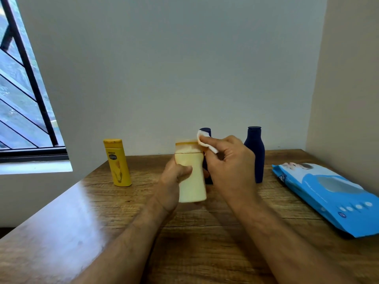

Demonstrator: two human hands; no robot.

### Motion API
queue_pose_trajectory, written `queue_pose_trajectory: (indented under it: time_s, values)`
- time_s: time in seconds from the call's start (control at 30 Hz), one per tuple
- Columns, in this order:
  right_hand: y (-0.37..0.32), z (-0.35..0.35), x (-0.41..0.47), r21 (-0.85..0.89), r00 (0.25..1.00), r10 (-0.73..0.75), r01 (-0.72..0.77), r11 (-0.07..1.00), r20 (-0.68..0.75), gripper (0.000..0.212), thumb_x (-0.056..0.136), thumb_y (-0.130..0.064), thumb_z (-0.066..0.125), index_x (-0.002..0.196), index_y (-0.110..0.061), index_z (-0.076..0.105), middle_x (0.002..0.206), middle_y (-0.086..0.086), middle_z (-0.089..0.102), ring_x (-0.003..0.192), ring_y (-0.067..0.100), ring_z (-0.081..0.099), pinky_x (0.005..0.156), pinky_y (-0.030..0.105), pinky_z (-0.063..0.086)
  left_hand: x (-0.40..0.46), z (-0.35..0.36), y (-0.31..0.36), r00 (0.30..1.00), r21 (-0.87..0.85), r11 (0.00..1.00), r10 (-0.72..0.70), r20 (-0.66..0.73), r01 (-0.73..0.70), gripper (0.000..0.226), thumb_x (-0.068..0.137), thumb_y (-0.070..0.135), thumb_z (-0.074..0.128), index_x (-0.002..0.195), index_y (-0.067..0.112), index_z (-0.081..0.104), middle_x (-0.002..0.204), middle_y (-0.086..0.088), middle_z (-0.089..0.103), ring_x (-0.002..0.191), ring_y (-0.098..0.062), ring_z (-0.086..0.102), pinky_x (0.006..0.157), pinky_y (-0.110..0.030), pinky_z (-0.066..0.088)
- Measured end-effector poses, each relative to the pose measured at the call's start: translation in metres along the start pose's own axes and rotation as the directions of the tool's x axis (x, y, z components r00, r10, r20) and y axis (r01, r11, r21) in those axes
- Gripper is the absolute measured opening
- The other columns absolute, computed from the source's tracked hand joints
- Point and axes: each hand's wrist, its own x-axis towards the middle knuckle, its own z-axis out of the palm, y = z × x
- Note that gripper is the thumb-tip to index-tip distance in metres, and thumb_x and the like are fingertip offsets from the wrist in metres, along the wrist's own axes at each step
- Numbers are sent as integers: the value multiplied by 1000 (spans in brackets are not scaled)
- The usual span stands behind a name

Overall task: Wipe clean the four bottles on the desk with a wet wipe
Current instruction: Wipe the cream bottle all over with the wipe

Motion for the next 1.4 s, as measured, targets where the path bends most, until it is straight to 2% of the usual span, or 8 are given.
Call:
queue_pose_trajectory:
  time_s: [0.3,0.57,0.77,0.83,0.97,1.1,1.3,1.4]
  values:
    - [0,0,-5,-86,867,-68,127,988,494,27,84,-14,69,107,-27,76,86,-10,57,77,6,52,62,10,38,15,-8,6,942,-167,986,-72,-328,17,36,107,33,41,117,5,61,79,-8,72,62,-16,70,54,-30,55]
    - [4,-1,1,-25,990,8,-4,1000,142,26,88,-15,64,107,-29,75,84,-10,55,74,5,55,68,18,51,9,-1,-2,978,-171,964,-205,21,206,54,98,51,46,113,4,68,73,-12,60,53,-21,53,46,-28,44]
    - [-10,4,-9,157,870,-22,-64,986,492,24,85,-10,71,102,-25,78,84,-16,61,72,-3,57,58,9,45,17,-13,1,983,-475,866,-181,-3,158,67,77,60,66,111,2,61,94,-18,63,85,-29,67,81,-43,53]
    - [-10,4,-9,172,871,-52,-38,984,489,23,84,-11,71,100,-26,78,84,-17,63,74,1,60,59,12,47,18,-16,1,982,-529,833,-187,6,162,74,73,56,73,120,1,55,99,-21,64,92,-33,68,83,-47,57]
    - [-4,1,-7,179,944,38,-102,979,328,22,88,-11,68,102,-26,77,87,-4,58,69,5,62,56,14,51,14,-9,-1,980,-478,857,-192,50,193,39,84,36,64,105,3,66,88,-15,67,70,-22,60,52,-30,46]
    - [4,1,-2,43,981,86,-95,995,173,25,90,-18,66,113,-27,73,90,-8,56,84,8,57,76,31,59,10,-4,0,969,-444,865,-243,39,234,41,83,40,63,102,7,78,94,-17,71,81,-27,65,76,-39,48]
    - [-3,1,-9,-56,839,-53,99,994,542,29,86,-12,68,108,-30,75,91,-23,47,74,-9,46,61,2,37,21,-20,3,955,-605,784,-270,-126,142,57,98,42,48,140,3,51,111,-24,66,101,-33,64,105,-49,45]
    - [-1,1,-6,-59,874,-51,90,994,483,27,86,-13,67,105,-30,76,85,-26,47,74,-5,49,62,4,40,19,-21,3,951,-591,786,-294,-97,183,56,97,41,48,138,2,54,116,-24,66,108,-33,64,107,-48,46]
